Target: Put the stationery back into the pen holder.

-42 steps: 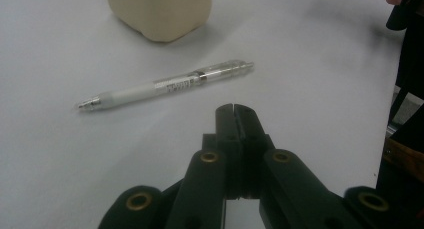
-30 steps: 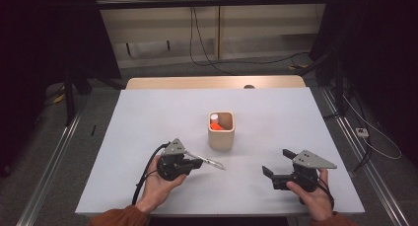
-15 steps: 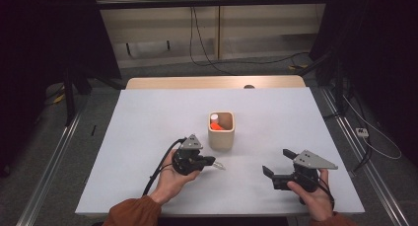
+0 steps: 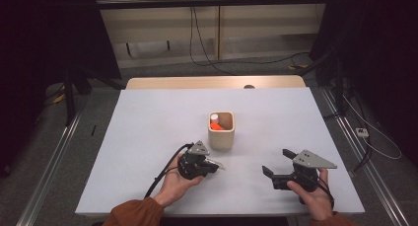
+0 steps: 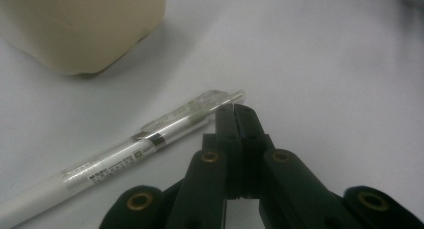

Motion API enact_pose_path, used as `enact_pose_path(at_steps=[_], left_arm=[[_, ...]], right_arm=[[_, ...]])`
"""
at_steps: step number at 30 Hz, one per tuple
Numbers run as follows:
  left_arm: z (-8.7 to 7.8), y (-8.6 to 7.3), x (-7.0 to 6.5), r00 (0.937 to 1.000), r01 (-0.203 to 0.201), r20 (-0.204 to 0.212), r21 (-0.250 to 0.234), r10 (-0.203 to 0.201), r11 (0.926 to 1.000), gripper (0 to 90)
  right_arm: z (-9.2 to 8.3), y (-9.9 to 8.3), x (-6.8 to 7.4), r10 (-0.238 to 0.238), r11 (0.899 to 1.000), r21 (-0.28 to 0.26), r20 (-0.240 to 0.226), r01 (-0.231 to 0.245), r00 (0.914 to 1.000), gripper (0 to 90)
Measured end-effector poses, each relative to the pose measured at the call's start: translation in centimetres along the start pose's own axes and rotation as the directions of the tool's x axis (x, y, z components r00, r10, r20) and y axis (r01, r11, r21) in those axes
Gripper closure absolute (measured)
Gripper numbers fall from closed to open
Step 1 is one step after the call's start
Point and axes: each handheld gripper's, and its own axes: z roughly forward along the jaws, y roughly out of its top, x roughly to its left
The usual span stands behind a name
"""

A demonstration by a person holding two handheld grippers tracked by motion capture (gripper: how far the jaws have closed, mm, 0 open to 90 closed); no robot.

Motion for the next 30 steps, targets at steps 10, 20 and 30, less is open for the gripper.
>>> enact_pose_path(at_steps=[10, 20, 30], left_arm=[[0.5, 0.0, 0.3, 0.9999, 0.013, -0.002, 0.005, -0.013, 0.9999, 90.0], [0.9, 0.3, 0.3, 0.9998, 0.018, -0.002, 0.005, -0.018, 0.9998, 90.0], [1.3, 0.6, 0.4, 0.9999, 0.011, -0.005, 0.013, -0.011, 0.9999, 90.0]], right_arm=[[0.0, 0.0, 0.0, -0.004, 1.000, 0.004, 0.000, 0.004, 1.0000, 5.3], [0.0, 0.0, 0.0, -0.002, 1.000, 0.006, -0.001, 0.002, 1.0000, 5.2], [0.1, 0.0, 0.0, -0.005, 1.000, 0.008, 0.000, 0.005, 1.0000, 5.2]])
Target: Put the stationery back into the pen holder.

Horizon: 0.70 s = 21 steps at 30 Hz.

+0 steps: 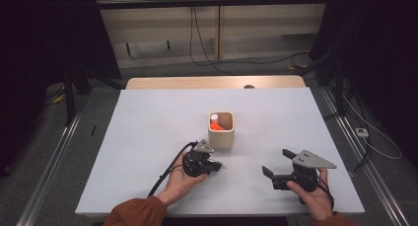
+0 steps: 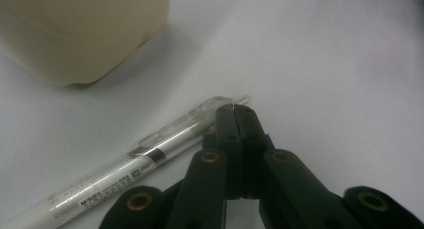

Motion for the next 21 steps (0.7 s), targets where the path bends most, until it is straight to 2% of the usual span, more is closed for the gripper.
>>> enact_pose_path(at_steps=[6, 8, 9, 10, 11, 13, 14, 21], left_arm=[[0.23, 0.27, 0.12, 0.9999, 0.009, 0.007, 0.003, -0.009, 1.0000, 90.0], [0.48, 0.48, 0.08, 0.9999, 0.012, 0.001, 0.000, -0.012, 0.9999, 90.0], [0.57, 0.62, 0.05, 0.9998, 0.010, -0.016, 0.005, -0.010, 0.9999, 90.0], [0.61, 0.67, 0.07, 0.9998, 0.011, -0.015, 0.006, -0.011, 0.9999, 90.0], [0.68, 0.67, 0.18, 0.9999, 0.015, 0.006, 0.000, -0.015, 0.9999, 90.0], [0.73, 0.71, 0.16, 0.9997, 0.022, -0.010, -0.001, -0.022, 0.9998, 90.0], [0.73, 0.70, 0.24, 0.9997, 0.022, 0.006, -0.002, -0.022, 0.9998, 90.0], [0.93, 0.97, 0.31, 0.9997, 0.024, 0.004, -0.001, -0.024, 0.9997, 90.0]], right_arm=[[0.02, 0.00, 0.05, -0.001, 1.000, 0.002, -0.001, 0.001, 1.0000, 5.2], [0.08, 0.01, 0.05, -0.002, 1.000, 0.003, -0.002, 0.002, 1.0000, 5.3], [0.10, 0.02, 0.06, -0.002, 1.000, 0.004, -0.002, 0.002, 1.0000, 5.2], [0.10, 0.03, 0.09, -0.003, 1.000, 0.003, -0.003, 0.003, 1.0000, 5.2], [0.09, 0.03, 0.10, -0.004, 1.000, 0.003, -0.004, 0.004, 1.0000, 5.3], [0.07, 0.01, 0.08, -0.003, 1.000, 0.002, -0.004, 0.003, 1.0000, 5.3], [0.07, 0.00, 0.06, -0.002, 1.000, 0.003, -0.004, 0.002, 1.0000, 5.2], [0.12, 0.02, 0.10, -0.004, 1.000, 0.004, -0.004, 0.004, 1.0000, 5.2]])
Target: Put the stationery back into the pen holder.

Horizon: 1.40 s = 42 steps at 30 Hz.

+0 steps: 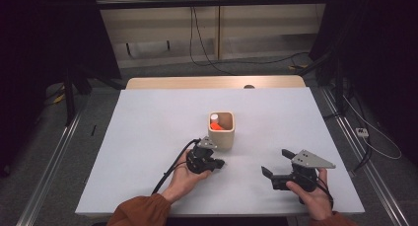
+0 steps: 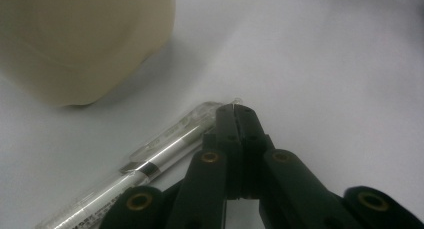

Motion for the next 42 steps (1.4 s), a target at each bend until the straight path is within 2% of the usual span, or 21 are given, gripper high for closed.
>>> enact_pose_path(at_steps=[5, 6, 7, 10, 21, 31, 42], left_arm=[[0.3, 0.4, 0.1, 0.9999, 0.000, -0.012, -0.002, 0.000, 1.0000, 90.0], [0.4, 0.5, 0.1, 0.9994, 0.000, -0.033, 0.004, 0.000, 1.0000, 90.0], [0.4, 0.5, 0.2, 0.9998, 0.006, -0.016, -0.001, -0.006, 1.0000, 90.0], [0.6, 0.6, 0.3, 0.9998, 0.012, -0.018, -0.011, -0.012, 0.9999, 90.0], [1.0, 1.0, 0.4, 0.9989, 0.017, -0.044, -0.023, -0.018, 0.9996, 90.0], [1.5, 1.4, 0.9, 0.9966, 0.047, -0.066, -0.042, -0.049, 0.9980, 90.0], [1.9, 1.9, 0.9, 0.9944, 0.039, -0.097, -0.044, -0.043, 0.9983, 90.0]], right_arm=[[0.0, 0.0, 0.0, 0.001, 1.000, 0.003, 0.001, -0.001, 1.0000, 5.2], [0.0, 0.0, 0.0, -0.001, 1.000, 0.002, 0.000, 0.001, 1.0000, 5.2], [0.0, 0.0, 0.0, -0.003, 1.000, 0.002, -0.001, 0.003, 1.0000, 5.2], [0.0, 0.0, 0.0, -0.003, 1.000, 0.003, -0.003, 0.003, 1.0000, 5.2], [0.0, 0.0, 0.0, -0.006, 1.000, 0.004, 0.001, 0.006, 1.0000, 5.2], [-0.1, 0.0, 0.0, -0.005, 1.000, 0.003, -0.001, 0.005, 1.0000, 5.2], [0.0, 0.0, 0.0, -0.001, 1.000, 0.005, -0.001, 0.001, 1.0000, 5.2]])
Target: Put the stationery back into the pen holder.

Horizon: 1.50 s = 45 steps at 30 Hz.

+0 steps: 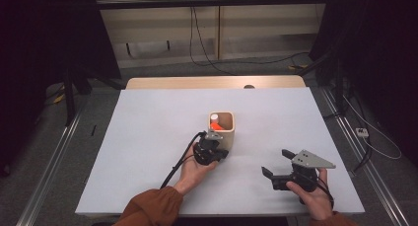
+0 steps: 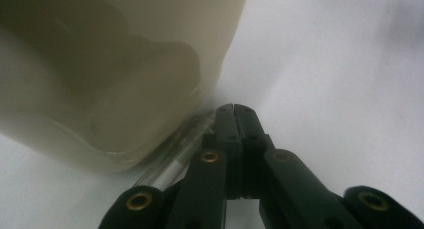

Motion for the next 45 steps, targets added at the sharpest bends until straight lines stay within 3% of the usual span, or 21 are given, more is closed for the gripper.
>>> enact_pose_path(at_steps=[2, 6, 10, 12, 14, 18, 24, 34, 37, 40, 41, 42, 44, 45], left_arm=[[0.0, 0.0, 0.0, 0.9999, 0.001, -0.012, 0.000, -0.001, 1.0000, 90.0], [-0.7, -0.2, 0.0, 0.9991, -0.023, 0.037, 0.010, 0.023, 0.9997, 90.0], [-2.5, -0.2, 0.0, 0.9967, -0.041, 0.070, -0.009, 0.042, 0.9991, 88.9], [-3.5, -0.3, 0.0, 0.9912, -0.079, 0.107, -0.002, 0.079, 0.9968, 86.6], [-4.4, -0.3, 0.1, 0.9887, -0.110, 0.102, 0.001, 0.110, 0.9939, 84.7], [-6.4, -0.9, 0.6, 0.9831, -0.145, 0.114, -0.001, 0.144, 0.9895, 72.0], [-7.4, -2.4, 1.6, 0.9877, -0.125, 0.096, 0.010, 0.124, 0.9921, 58.7], [-8.8, -3.5, 2.5, 0.9953, -0.065, 0.071, -0.030, 0.067, 0.9974, 20.2], [-9.3, -3.7, 3.0, 0.9956, -0.060, 0.071, -0.010, 0.061, 0.9981, 7.1], [-10.0, -3.9, 3.5, 0.9972, -0.050, 0.056, -0.009, 0.050, 0.9987, 6.8], [-10.3, -3.9, 3.6, 0.9973, -0.064, 0.037, -0.002, 0.064, 0.9980, 6.7], [-10.5, -4.0, 3.9, 0.9960, -0.058, 0.068, -0.002, 0.058, 0.9983, 6.7], [-11.0, -4.0, 4.3, 0.9961, -0.054, 0.070, -0.009, 0.055, 0.9985, 6.6], [-11.1, -4.0, 4.4, 0.9955, -0.073, 0.061, -0.007, 0.073, 0.9973, 6.6]], right_arm=[[0.0, 0.0, 0.0, 0.000, 1.000, -0.001, -0.001, 0.000, 1.0000, 5.2], [0.0, 0.0, 0.0, 0.001, 1.000, -0.003, -0.002, -0.001, 1.0000, 5.2], [-0.1, 0.0, -0.1, 0.002, 1.000, -0.005, 0.000, -0.002, 1.0000, 5.2], [-0.1, 0.0, 0.0, 0.002, 1.000, -0.005, -0.002, -0.002, 1.0000, 5.2], [-0.1, 0.0, 0.0, 0.002, 1.000, -0.003, -0.002, -0.002, 1.0000, 5.2], [-0.1, 0.0, 0.0, 0.003, 1.000, -0.004, 0.000, -0.003, 1.0000, 5.2], [0.1, 0.1, 0.0, 0.003, 1.000, -0.002, 0.001, -0.003, 1.0000, 5.2], [0.0, 0.0, 0.0, 0.001, 1.000, -0.003, 0.000, -0.001, 1.0000, 5.2], [0.0, 0.0, -0.1, 0.003, 1.000, -0.003, 0.000, -0.003, 1.0000, 5.2], [0.0, 0.0, -0.1, 0.003, 1.000, -0.003, 0.000, -0.003, 1.0000, 5.2], [0.0, 0.0, -0.1, 0.001, 1.000, -0.004, 0.000, -0.001, 1.0000, 5.2], [0.0, 0.0, 0.0, 0.001, 1.000, -0.004, 0.000, -0.001, 1.0000, 5.2], [0.0, 0.0, 0.0, 0.001, 1.000, -0.003, -0.001, -0.001, 1.0000, 5.2], [0.0, 0.0, 0.0, 0.001, 1.000, -0.003, 0.000, -0.001, 1.0000, 5.2]])
